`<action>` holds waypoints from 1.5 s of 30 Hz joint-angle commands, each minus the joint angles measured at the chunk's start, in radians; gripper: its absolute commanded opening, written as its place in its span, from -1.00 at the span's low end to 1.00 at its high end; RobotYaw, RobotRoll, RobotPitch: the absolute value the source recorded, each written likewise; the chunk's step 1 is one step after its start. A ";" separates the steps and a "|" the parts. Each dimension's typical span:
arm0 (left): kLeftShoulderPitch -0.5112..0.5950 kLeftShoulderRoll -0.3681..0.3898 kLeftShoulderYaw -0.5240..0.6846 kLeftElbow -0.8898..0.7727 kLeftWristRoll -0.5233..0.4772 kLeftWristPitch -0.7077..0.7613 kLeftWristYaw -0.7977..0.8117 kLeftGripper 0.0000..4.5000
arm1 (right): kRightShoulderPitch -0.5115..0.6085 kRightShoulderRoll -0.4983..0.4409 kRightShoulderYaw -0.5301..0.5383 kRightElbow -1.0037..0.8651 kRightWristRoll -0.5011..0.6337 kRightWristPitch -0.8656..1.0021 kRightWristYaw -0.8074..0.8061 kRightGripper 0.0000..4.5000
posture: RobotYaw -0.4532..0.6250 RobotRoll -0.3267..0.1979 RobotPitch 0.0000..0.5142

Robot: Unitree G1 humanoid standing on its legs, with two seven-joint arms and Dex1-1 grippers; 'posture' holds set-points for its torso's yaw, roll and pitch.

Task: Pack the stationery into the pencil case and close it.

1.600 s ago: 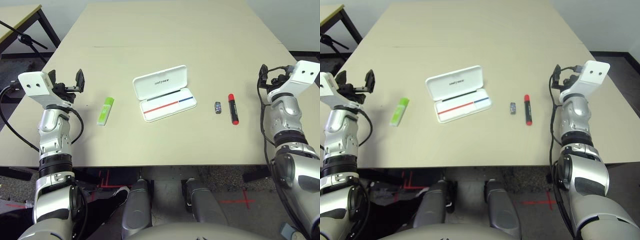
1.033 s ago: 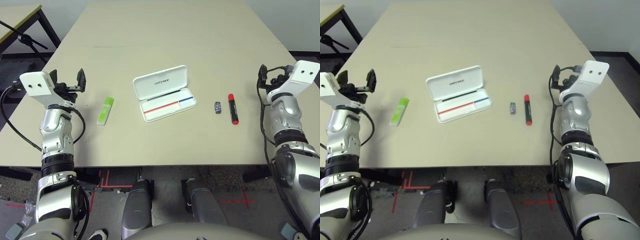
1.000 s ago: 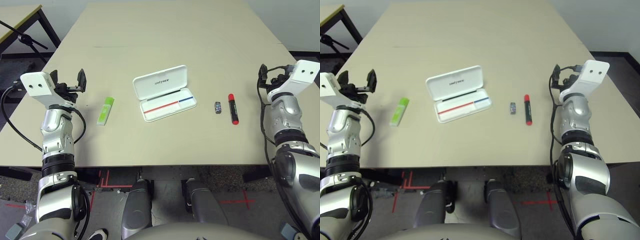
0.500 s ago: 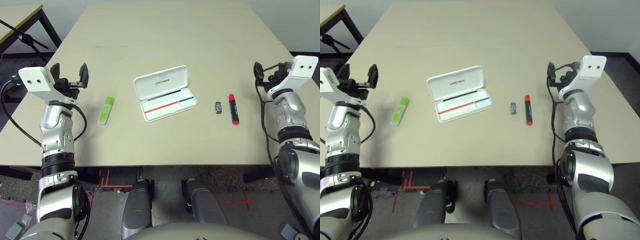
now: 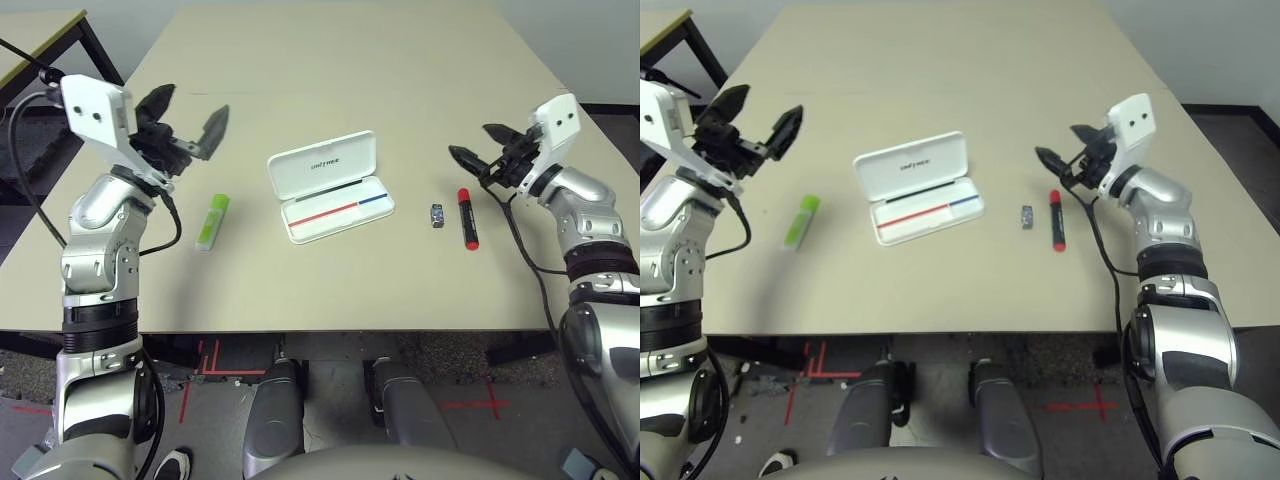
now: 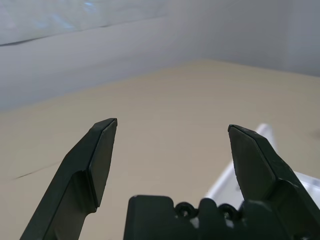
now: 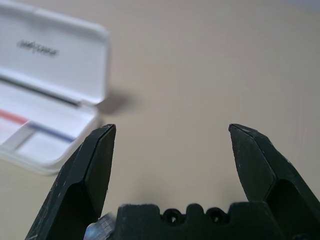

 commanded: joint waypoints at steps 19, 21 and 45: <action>0.043 -0.004 -0.328 -0.150 0.034 0.179 -0.198 0.99 | 0.132 -0.030 0.056 -0.297 0.027 0.207 0.150 1.00 | -0.19 0.25 -0.49; 0.039 -0.008 -0.358 -0.150 0.042 0.197 -0.203 0.99 | 0.135 -0.028 0.059 -0.306 0.027 0.213 0.153 1.00 | -0.19 0.25 -0.48; -0.031 -0.014 -0.576 0.077 0.306 0.228 -0.280 0.99 | 0.184 -0.014 0.082 -0.392 0.044 0.247 0.168 1.00 | -0.26 0.25 -0.49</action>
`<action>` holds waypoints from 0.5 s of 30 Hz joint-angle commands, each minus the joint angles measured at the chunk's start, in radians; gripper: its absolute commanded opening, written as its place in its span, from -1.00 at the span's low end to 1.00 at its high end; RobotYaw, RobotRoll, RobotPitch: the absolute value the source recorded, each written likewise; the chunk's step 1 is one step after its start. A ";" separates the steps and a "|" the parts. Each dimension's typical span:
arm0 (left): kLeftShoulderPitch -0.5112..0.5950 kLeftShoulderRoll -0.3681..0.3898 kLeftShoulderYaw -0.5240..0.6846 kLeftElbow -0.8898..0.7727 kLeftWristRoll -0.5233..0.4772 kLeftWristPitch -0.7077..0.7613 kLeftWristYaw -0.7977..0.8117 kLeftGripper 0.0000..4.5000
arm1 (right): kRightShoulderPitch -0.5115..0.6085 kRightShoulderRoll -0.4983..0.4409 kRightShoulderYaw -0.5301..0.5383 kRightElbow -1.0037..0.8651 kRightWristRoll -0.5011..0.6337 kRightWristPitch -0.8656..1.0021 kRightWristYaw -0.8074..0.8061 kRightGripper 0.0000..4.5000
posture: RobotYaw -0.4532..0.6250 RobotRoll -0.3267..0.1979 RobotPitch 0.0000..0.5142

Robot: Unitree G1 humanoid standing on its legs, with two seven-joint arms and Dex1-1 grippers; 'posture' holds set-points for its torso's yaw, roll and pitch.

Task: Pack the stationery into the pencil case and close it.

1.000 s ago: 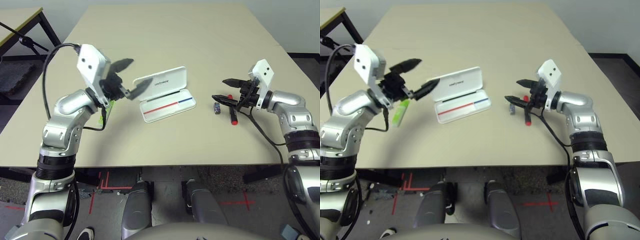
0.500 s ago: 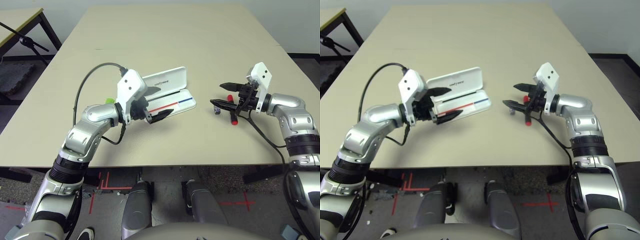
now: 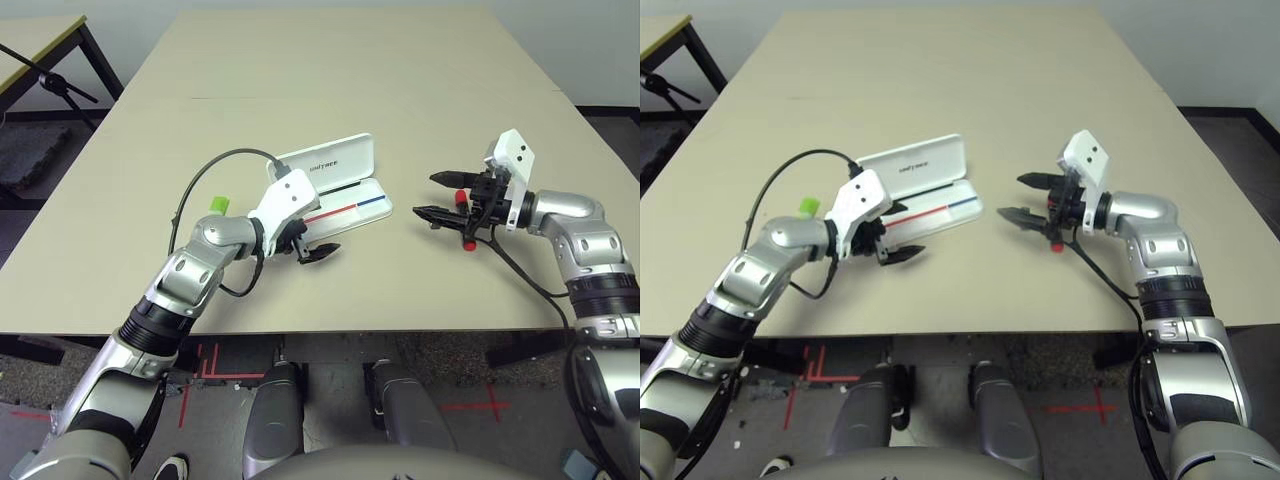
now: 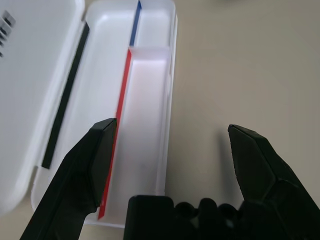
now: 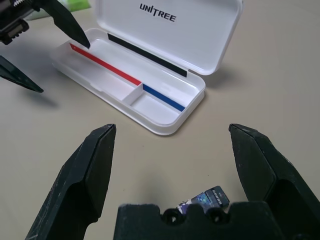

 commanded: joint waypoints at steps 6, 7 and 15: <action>0.001 -0.007 -0.026 0.010 0.028 0.030 -0.041 0.99 | 0.017 0.000 0.008 -0.024 0.011 0.004 -0.006 1.00 | -0.26 0.25 -0.49; 0.001 -0.007 -0.027 0.011 0.031 0.033 -0.044 0.99 | 0.017 0.000 0.008 -0.025 0.011 0.004 -0.006 1.00 | -0.26 0.25 -0.49; 0.011 -0.001 -0.036 0.002 0.037 0.069 -0.069 0.83 | 0.025 -0.003 0.012 -0.044 0.022 0.025 0.004 1.00 | -0.26 0.25 -0.45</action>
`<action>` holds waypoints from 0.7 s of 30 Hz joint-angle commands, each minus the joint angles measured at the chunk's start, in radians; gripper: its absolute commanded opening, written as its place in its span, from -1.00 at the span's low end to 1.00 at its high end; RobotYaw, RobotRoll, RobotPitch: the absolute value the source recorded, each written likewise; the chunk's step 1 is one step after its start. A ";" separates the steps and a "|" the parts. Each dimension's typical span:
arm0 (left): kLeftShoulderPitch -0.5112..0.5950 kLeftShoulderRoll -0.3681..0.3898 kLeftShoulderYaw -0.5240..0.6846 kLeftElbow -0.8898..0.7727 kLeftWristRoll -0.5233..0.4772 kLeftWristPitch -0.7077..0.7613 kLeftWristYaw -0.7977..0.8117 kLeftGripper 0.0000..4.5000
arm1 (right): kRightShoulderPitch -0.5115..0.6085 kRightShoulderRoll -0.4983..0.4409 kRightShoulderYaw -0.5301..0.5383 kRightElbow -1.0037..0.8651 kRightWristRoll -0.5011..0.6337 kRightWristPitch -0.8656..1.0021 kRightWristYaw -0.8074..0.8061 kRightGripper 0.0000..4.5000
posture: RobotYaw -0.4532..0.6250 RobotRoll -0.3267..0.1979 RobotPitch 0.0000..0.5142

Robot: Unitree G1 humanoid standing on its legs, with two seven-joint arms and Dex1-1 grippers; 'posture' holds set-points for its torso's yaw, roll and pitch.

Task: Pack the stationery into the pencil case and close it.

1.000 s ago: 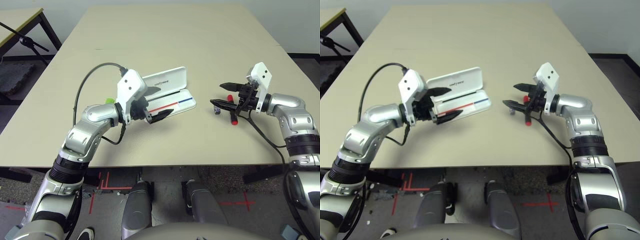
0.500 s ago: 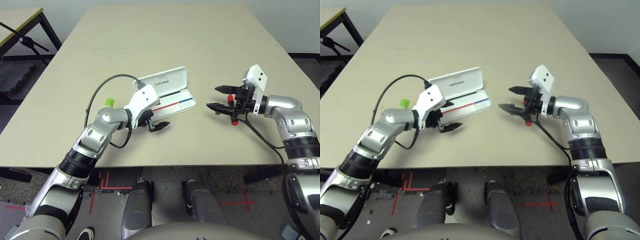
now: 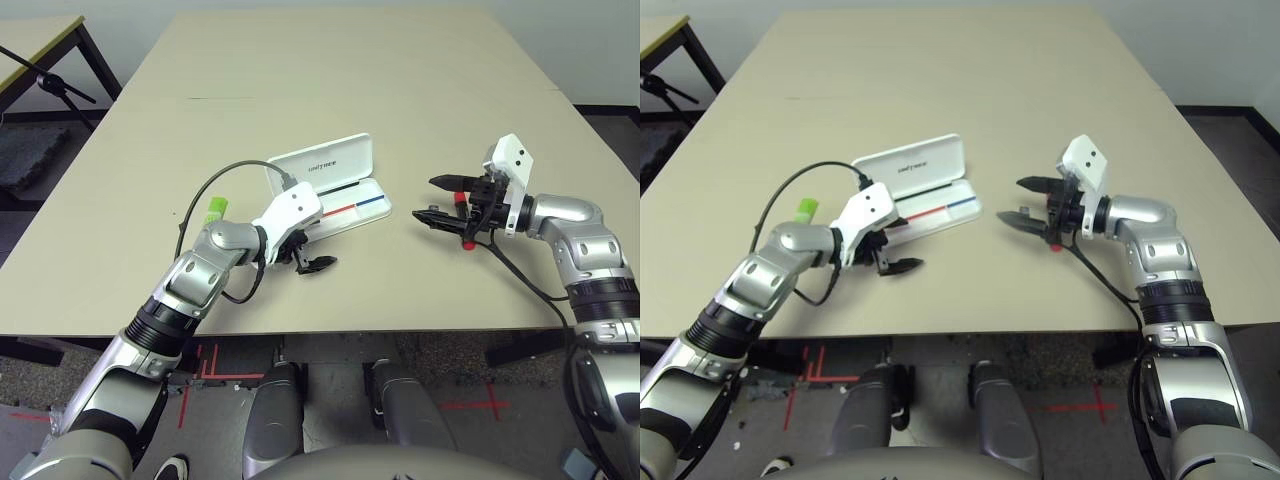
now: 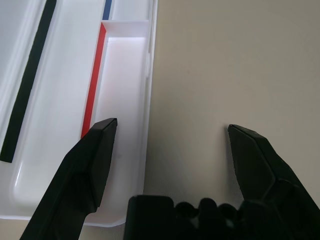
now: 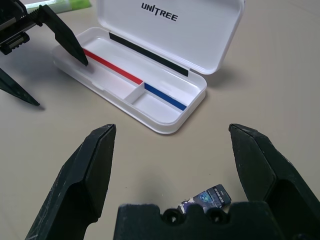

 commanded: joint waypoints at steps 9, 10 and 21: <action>0.006 0.010 -0.011 0.004 0.013 0.030 -0.033 -0.67 | 0.015 -0.002 0.010 -0.040 0.031 0.043 0.010 1.00 | -0.26 0.25 -0.47; 0.002 0.012 -0.008 0.005 0.013 0.030 -0.036 -0.84 | 0.015 0.000 0.010 -0.042 0.032 0.044 0.009 1.00 | -0.26 0.25 -0.47; -0.013 0.084 -0.010 -0.052 0.023 -0.016 -0.130 -0.98 | 0.048 -0.038 0.031 -0.107 0.057 0.109 0.067 1.00 | -0.26 0.25 -0.47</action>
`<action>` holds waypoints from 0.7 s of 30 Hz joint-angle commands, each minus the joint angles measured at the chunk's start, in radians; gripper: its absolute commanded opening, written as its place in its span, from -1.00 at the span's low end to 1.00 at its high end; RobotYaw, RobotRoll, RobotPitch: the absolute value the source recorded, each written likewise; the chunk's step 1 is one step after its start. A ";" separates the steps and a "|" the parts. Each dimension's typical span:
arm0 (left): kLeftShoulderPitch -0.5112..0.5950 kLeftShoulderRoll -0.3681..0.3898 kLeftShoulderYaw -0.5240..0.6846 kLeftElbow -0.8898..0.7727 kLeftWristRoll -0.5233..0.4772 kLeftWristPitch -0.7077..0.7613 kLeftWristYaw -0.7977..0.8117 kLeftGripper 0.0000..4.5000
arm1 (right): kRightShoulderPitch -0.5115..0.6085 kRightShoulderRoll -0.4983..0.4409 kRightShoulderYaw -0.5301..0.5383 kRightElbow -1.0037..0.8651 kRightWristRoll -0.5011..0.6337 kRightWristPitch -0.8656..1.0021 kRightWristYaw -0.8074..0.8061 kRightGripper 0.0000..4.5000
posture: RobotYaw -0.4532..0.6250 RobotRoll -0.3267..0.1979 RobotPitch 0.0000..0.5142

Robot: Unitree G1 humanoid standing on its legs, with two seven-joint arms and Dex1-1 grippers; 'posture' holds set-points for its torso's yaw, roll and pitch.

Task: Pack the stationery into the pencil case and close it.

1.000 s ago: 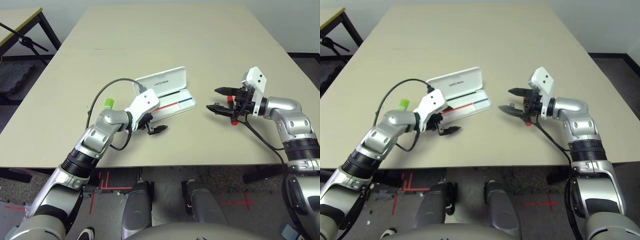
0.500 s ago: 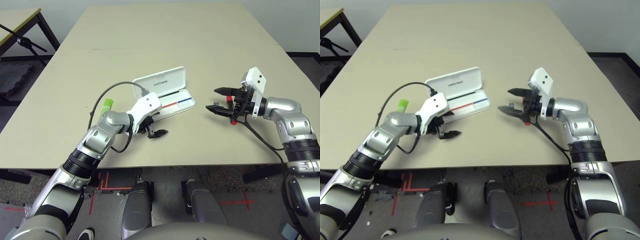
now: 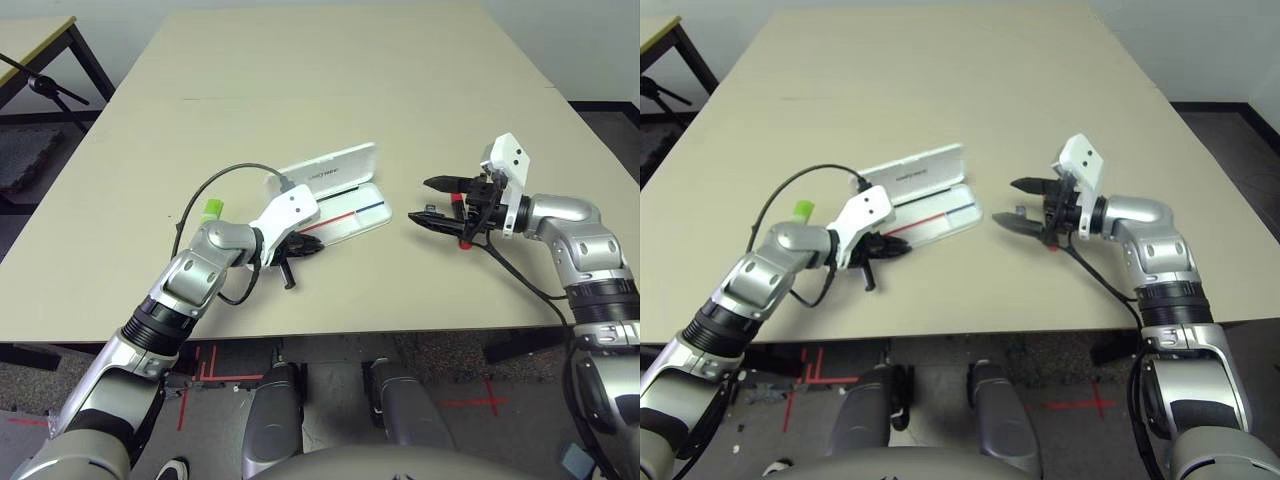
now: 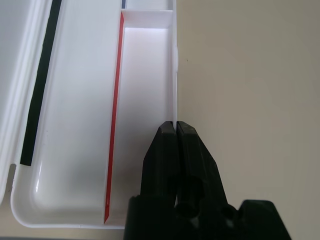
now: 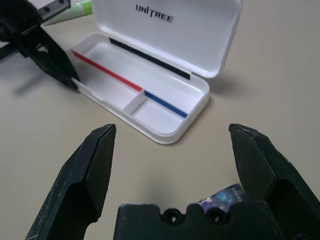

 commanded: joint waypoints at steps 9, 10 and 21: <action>0.024 0.150 -0.016 -0.071 0.004 -0.200 -0.205 -0.98 | 0.044 -0.077 0.057 -0.107 0.033 0.089 0.100 1.00 | -0.26 0.25 -0.46; 0.027 0.158 -0.015 -0.072 0.004 -0.210 -0.215 -0.98 | 0.047 -0.081 0.060 -0.114 0.033 0.094 0.105 1.00 | -0.26 0.25 -0.46; 0.086 0.175 0.008 -0.107 -0.014 -0.217 -0.252 -0.98 | 0.068 -0.109 0.081 -0.151 0.035 0.107 0.124 1.00 | -0.27 0.25 -0.48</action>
